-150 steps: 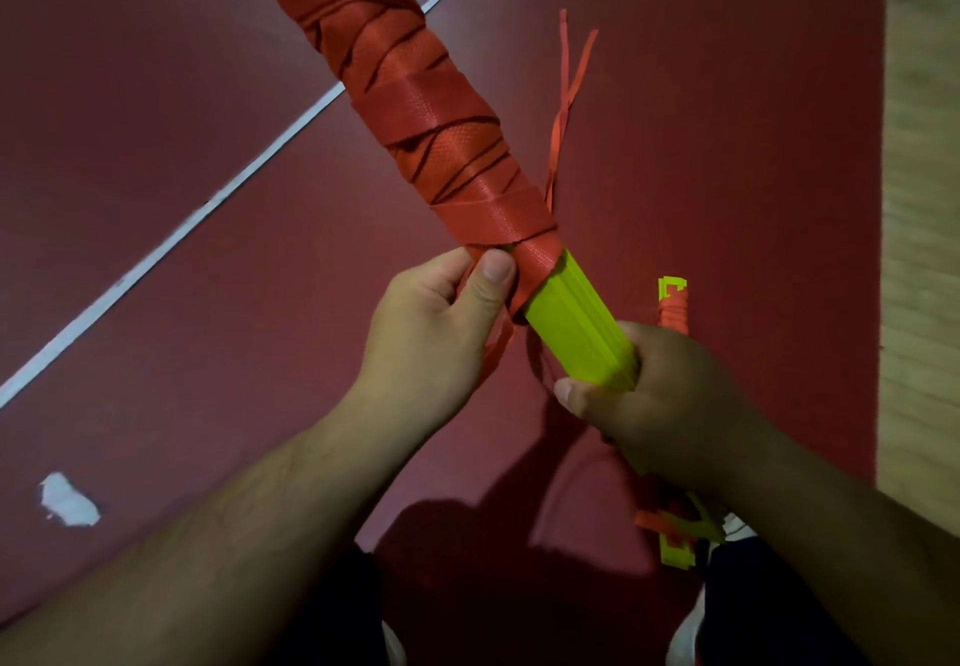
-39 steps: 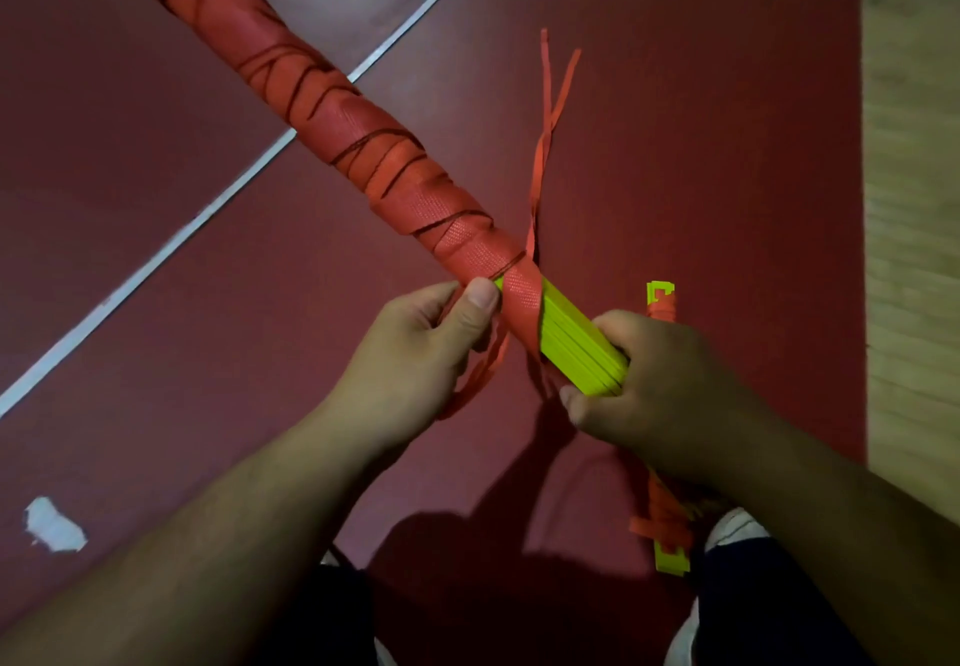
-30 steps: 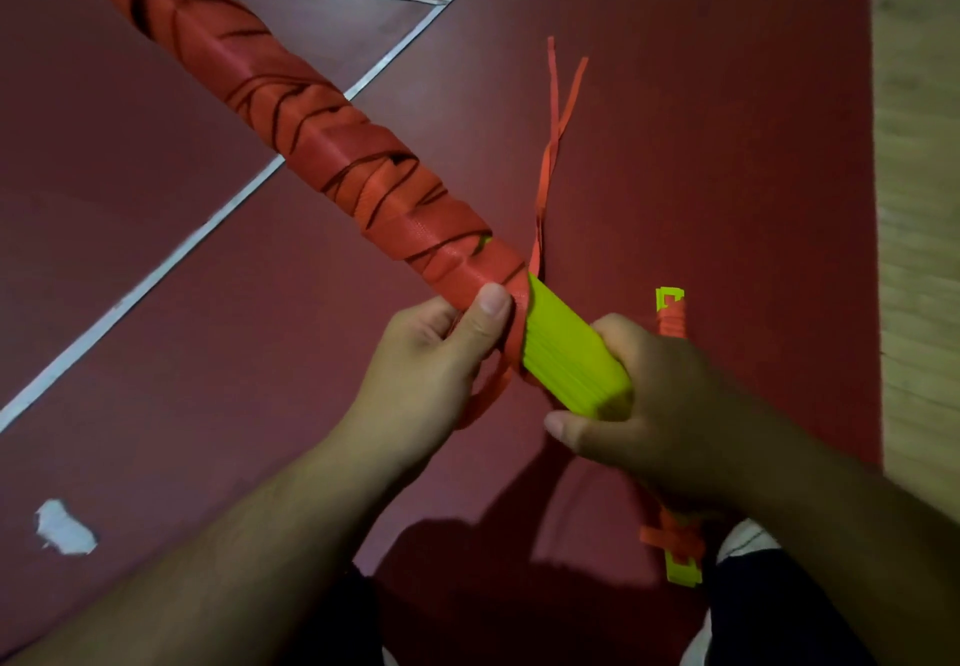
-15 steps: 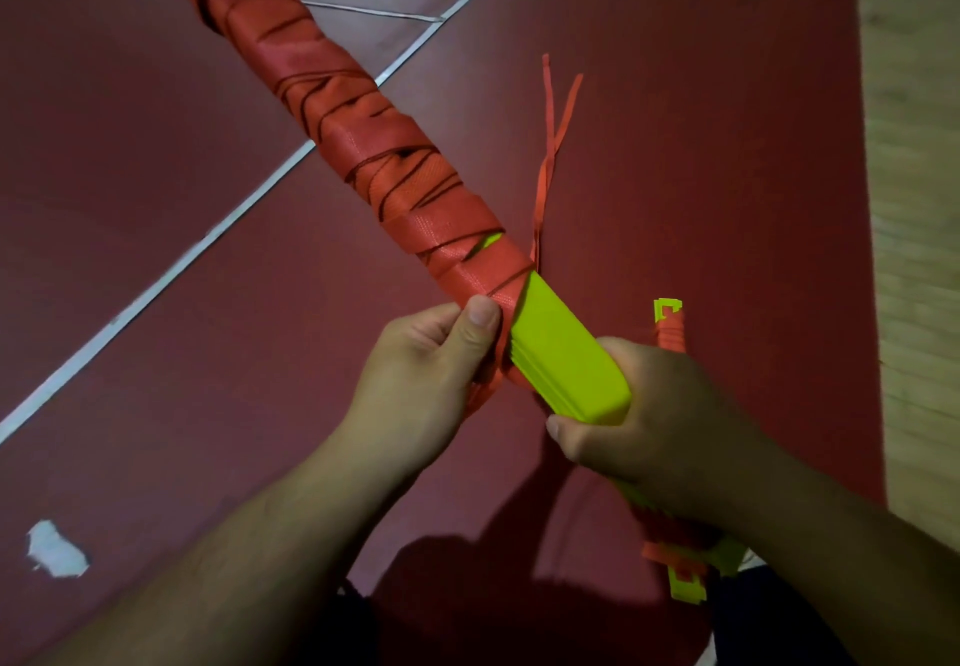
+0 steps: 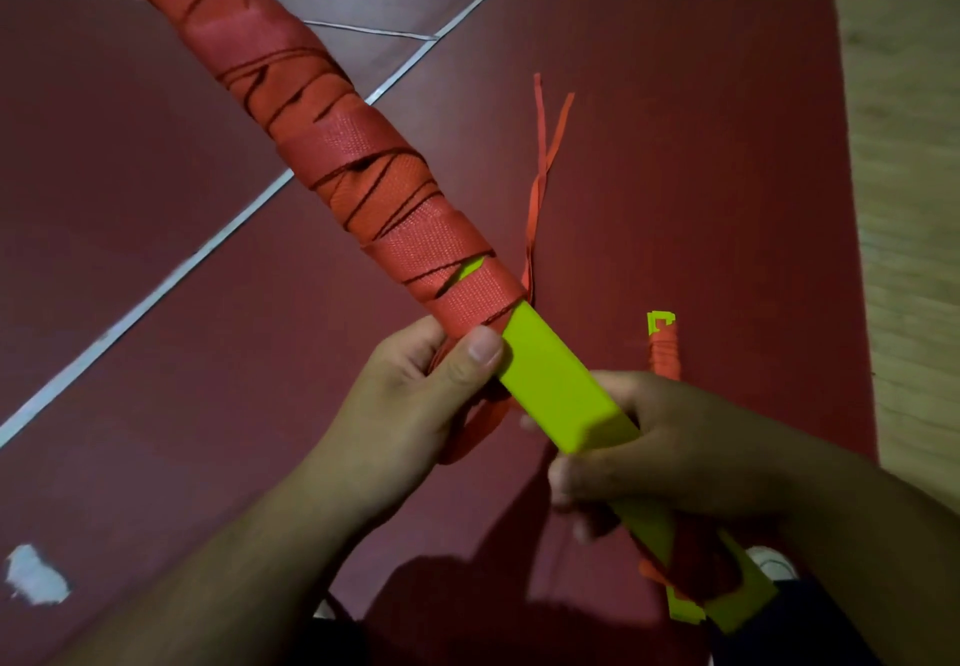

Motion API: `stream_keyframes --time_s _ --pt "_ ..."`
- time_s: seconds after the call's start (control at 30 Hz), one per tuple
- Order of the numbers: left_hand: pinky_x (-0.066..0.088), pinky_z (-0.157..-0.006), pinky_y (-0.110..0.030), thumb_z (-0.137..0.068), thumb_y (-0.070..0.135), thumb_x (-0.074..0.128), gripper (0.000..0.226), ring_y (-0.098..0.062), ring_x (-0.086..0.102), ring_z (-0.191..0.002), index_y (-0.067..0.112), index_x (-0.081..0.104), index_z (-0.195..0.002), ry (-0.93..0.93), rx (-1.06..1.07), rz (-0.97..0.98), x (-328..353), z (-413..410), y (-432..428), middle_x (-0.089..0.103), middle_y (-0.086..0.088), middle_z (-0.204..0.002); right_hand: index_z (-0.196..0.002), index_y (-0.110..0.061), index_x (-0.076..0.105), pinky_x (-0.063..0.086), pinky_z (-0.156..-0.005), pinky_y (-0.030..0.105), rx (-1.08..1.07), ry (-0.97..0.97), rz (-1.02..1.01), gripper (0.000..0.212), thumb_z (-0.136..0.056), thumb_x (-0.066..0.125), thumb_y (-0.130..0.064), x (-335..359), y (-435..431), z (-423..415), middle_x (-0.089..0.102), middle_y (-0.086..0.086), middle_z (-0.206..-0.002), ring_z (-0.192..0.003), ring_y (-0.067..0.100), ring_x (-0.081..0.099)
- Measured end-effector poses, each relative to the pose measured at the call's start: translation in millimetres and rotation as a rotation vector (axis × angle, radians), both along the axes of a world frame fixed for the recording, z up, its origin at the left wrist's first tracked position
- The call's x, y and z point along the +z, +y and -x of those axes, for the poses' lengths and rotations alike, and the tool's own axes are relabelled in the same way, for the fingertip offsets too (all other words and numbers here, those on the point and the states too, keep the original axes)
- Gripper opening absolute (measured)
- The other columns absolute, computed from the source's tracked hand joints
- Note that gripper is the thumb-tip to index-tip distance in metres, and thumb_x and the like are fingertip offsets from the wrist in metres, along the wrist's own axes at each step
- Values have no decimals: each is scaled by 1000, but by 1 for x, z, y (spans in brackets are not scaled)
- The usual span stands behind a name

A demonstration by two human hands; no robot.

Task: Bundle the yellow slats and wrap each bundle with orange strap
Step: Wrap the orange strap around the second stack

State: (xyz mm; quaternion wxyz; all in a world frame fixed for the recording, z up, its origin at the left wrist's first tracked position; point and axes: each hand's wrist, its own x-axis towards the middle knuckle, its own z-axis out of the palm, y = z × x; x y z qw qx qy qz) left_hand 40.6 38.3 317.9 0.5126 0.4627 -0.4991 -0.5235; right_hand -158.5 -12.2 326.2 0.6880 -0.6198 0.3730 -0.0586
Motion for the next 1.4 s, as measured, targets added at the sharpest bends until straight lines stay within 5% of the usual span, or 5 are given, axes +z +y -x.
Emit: stream_keyframes --time_s 0.33,0.53,0.8,1.17,1.4 --pt "28 -46 -21 -76 80 42 69 -4 35 -44 13 52 -62 -484 182 -56 -3 -10 -9 45 9 -50 -87 -19 59 49 -59 45 -249 169 551 33 -69 71 -45 -20 14 -16 60 7 -68 -62 25 57" --pt "24 -40 -16 -78 78 51 81 -7 28 -39 -2 47 -66 -293 201 -116 6 0 -8 37 3 -49 -97 -31 50 48 -63 41 -224 318 803 35 -75 65 -53 -24 19 -20 61 -3 -71 -66 17 58" --pt "26 -43 -13 -76 68 63 67 -6 30 -44 3 51 -65 -136 -1 -13 3 -14 -8 36 -2 -56 -94 -23 65 53 -65 61 -12 38 179 36 -65 80 -38 -7 0 -7 70 18 -76 -64 36 65" --pt "55 -84 -44 -93 23 50 22 -29 67 -87 19 71 -88 -472 -121 -65 -1 -40 -13 71 -8 -88 -86 -6 59 50 -53 49 -136 55 323 29 -67 70 -25 -6 0 -6 58 5 -59 -52 19 56" --pt "28 -48 -23 -83 22 60 18 -14 30 -54 4 58 -85 -229 -107 -175 12 -22 -9 37 -7 -66 -79 -22 57 40 -52 26 -189 172 573 30 -62 70 -44 -6 0 -9 54 -7 -58 -51 3 45"
